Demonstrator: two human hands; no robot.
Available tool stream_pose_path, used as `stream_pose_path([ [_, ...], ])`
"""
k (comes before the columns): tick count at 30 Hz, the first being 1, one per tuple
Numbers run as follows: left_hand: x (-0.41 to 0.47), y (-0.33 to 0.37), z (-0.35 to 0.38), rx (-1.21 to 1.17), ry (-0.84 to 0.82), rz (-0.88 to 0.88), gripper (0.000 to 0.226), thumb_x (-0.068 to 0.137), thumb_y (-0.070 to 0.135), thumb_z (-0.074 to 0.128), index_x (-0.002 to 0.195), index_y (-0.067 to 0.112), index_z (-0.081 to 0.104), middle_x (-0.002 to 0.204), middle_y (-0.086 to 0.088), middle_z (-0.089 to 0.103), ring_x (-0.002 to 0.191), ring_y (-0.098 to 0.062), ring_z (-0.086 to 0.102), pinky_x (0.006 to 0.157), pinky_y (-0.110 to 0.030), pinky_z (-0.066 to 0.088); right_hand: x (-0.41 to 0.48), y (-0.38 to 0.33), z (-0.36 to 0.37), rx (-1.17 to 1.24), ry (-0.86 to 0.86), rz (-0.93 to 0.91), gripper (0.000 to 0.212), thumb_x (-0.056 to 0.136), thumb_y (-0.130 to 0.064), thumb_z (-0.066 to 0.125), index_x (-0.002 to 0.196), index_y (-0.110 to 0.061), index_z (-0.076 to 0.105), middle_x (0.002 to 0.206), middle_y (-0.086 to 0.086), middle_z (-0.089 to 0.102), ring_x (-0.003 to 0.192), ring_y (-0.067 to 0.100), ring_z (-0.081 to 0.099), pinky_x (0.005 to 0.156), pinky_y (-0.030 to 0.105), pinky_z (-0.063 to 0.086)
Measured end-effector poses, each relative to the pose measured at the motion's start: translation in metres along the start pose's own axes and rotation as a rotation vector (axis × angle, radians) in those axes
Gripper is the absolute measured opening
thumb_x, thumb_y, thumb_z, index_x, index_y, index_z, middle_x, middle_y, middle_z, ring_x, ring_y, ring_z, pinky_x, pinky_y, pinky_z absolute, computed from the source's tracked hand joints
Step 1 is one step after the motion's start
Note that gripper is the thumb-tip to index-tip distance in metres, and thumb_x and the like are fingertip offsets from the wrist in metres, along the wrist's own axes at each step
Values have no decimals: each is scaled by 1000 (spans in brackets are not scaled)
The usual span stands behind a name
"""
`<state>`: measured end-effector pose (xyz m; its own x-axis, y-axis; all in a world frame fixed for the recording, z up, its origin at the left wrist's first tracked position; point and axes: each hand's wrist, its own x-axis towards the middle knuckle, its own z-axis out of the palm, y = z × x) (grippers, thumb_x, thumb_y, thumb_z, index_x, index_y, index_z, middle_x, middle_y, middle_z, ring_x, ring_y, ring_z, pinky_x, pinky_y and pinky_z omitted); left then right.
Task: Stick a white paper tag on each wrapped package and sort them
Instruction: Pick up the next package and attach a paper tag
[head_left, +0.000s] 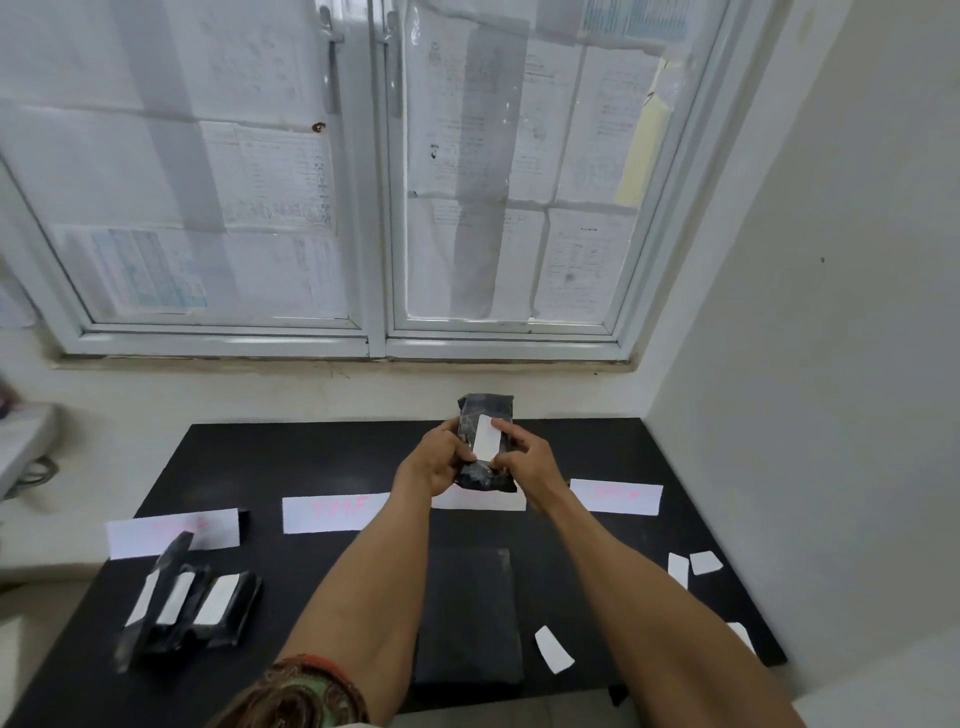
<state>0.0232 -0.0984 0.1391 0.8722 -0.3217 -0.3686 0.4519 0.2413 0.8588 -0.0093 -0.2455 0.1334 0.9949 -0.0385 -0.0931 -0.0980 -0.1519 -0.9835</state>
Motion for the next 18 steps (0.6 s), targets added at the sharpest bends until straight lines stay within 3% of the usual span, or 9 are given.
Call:
stream_pose_path([
  [5,-10,8,-33,-13,44,-13,67,73,-23,31,125,13,54,105,-19,62,95,-35,60,65,-38,56,5,-5,33,44,-59,10,67,77,17,54,137,-12,49,127,14,56,108,24,59,85,37,57],
  [11,-24,13,-101,48,157,-31,59,71,-25,31,112,6,60,100,-19,63,93,-36,60,67,-39,56,16,-3,100,4,-166,63,76,76,17,54,144,-15,38,131,15,55,111,23,59,90,42,56],
  [15,-36,6,-157,200,358,-72,48,67,-24,34,96,-1,64,89,-19,59,78,-30,57,55,-30,50,16,5,161,-26,-217,177,86,75,17,48,148,-19,20,103,12,62,87,20,60,74,35,54],
  [17,-51,-1,-190,241,467,-108,40,66,-23,39,88,-3,64,83,-20,58,71,-28,57,51,-27,46,17,17,200,-11,-221,281,85,69,13,50,145,-18,25,102,15,63,86,24,61,71,35,53],
  [18,-58,-7,-207,264,515,-126,34,66,-22,42,86,-5,65,79,-20,59,68,-28,58,51,-27,45,18,26,220,-8,-234,326,76,65,10,52,136,-11,36,103,16,64,89,27,62,73,38,54],
])
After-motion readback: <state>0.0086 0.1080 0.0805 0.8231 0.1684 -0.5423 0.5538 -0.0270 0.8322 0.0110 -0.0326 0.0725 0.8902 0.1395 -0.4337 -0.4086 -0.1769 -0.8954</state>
